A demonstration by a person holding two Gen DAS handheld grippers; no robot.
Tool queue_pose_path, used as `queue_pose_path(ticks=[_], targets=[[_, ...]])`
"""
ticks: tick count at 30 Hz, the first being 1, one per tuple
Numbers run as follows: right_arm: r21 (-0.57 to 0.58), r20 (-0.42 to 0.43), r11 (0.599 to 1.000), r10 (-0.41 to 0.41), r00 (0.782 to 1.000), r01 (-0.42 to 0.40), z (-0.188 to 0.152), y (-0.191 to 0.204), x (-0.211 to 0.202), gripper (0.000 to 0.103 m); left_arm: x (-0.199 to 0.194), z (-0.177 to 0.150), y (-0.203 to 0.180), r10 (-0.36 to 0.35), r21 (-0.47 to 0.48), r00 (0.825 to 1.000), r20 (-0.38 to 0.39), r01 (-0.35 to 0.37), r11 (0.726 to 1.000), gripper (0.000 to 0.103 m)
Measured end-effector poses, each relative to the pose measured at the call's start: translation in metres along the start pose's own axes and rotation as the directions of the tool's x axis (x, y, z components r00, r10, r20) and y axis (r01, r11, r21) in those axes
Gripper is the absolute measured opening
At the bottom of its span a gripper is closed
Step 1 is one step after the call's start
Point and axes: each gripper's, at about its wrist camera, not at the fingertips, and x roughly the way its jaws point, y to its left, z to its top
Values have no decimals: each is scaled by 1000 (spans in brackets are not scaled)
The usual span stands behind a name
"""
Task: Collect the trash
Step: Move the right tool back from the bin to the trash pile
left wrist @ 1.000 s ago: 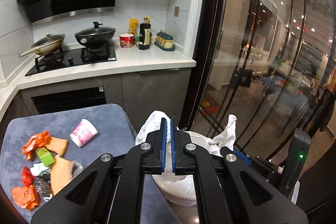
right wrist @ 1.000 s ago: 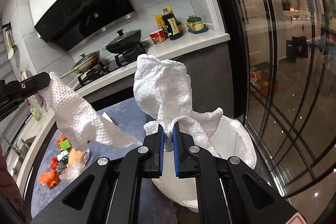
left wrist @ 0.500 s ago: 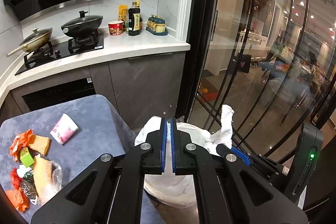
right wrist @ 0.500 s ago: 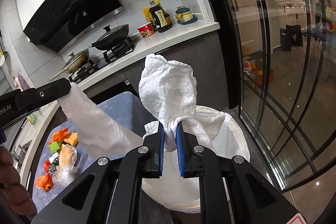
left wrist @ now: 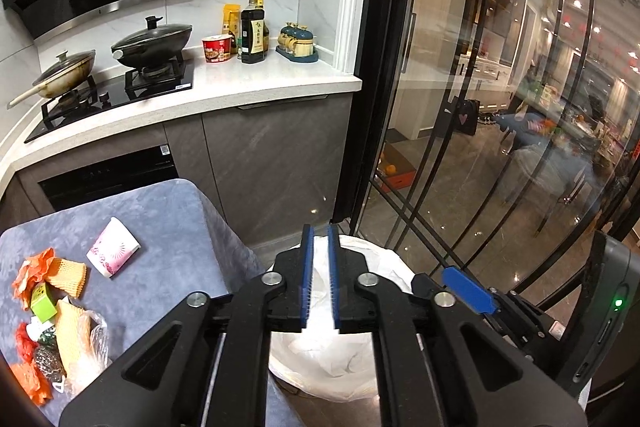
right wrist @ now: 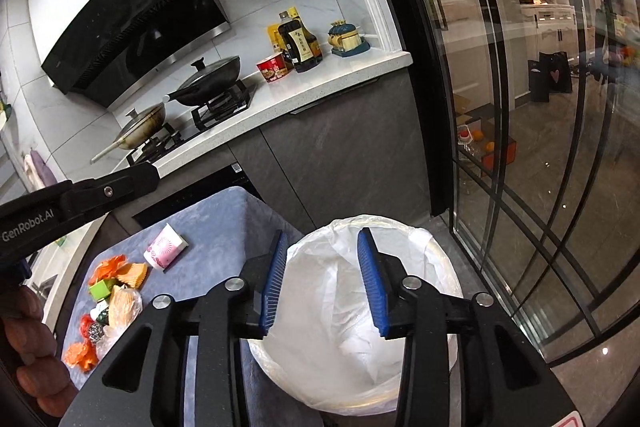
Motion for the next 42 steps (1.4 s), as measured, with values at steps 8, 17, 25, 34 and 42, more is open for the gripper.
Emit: queue_pose_path(ticks=[8,17,25,34,42], targets=[[-9,7,1000,15,1000,-15,-2,7,-5,40,-9,-2,17,30,-40,999,12,-30,999,28],[-39,24,998,45,999,-44,-6,27,-15,51,-34,-15,56,103,-102,994,40,-99,990,54],[-95,16,991,92,996,-90,-18,65,-21,55,-63,-32,102,175,-170,983,48,-165,971,69],[-143,-15,978,149,989,-150,-40,121,-18,68,-100,-64,177,285,-287,958,21,-267,920,85],[-180,-119,958,203,972,-222,-79,182,2,69,-135,-119,272,386,-432,920,-63,-374,821,88]])
